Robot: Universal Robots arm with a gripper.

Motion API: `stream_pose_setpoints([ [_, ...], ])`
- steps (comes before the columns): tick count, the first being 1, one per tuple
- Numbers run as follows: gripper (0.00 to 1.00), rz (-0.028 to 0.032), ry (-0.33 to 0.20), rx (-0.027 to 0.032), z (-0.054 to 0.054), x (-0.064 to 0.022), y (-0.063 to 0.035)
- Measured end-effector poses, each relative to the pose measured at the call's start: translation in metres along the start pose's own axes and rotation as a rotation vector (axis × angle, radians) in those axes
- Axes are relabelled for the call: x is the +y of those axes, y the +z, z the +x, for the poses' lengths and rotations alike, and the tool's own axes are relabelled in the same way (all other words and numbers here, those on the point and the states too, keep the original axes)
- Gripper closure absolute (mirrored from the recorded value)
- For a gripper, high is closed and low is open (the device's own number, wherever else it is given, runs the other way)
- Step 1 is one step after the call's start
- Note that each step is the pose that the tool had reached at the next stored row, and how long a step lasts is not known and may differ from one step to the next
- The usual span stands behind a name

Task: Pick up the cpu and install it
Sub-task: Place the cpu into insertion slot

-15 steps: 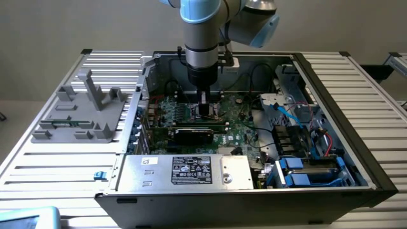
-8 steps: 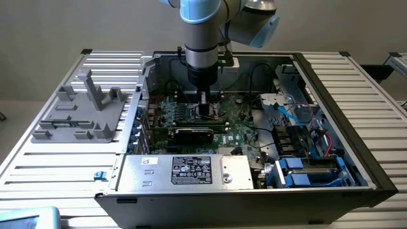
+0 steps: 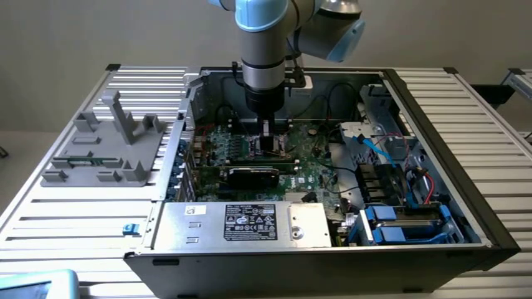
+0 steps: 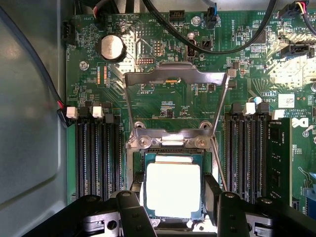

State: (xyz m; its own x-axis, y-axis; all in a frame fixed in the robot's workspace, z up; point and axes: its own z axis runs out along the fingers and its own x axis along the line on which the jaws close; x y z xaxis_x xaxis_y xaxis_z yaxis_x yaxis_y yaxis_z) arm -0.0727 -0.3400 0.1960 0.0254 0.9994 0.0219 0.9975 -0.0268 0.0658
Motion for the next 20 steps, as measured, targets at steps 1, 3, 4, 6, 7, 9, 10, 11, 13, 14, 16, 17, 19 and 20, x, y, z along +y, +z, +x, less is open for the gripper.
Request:
stream_pose_setpoints([
  [1,0.44,0.0000,0.000,0.0000,0.0000,0.0000,0.0000],
  [3,0.44,-0.0001,0.000,0.0000,0.0000,0.0000,0.0000],
  [4,0.44,-0.0001,0.000,0.0001,0.0000,0.0000,0.0000],
  [6,0.44,-0.0001,0.000,0.0001,-0.0001,0.0000,0.0000],
  [7,0.44,0.0000,0.000,0.0000,-0.0001,0.0000,0.0000],
  [9,0.44,0.0000,0.000,0.0001,-0.0002,0.0000,0.0000],
  [10,0.44,-0.0001,0.000,0.0001,-0.0003,0.0000,0.0001],
  [11,0.44,-0.0001,0.000,0.0001,-0.0007,0.0000,0.0000],
  [13,0.44,-0.0001,0.000,0.0000,-0.0010,0.0000,0.0000],
  [14,0.44,0.0000,0.000,0.0000,-0.0011,0.0000,0.0000],
  [16,0.44,0.0000,0.000,0.0000,-0.0011,0.0000,0.0000],
  [17,0.44,0.0000,0.000,-0.0001,-0.0011,0.0000,0.0000],
  [19,0.44,0.0000,0.000,-0.0001,-0.0012,0.0000,0.0001],
  [20,0.44,0.0000,0.000,0.0000,-0.0012,0.0000,0.0003],
])
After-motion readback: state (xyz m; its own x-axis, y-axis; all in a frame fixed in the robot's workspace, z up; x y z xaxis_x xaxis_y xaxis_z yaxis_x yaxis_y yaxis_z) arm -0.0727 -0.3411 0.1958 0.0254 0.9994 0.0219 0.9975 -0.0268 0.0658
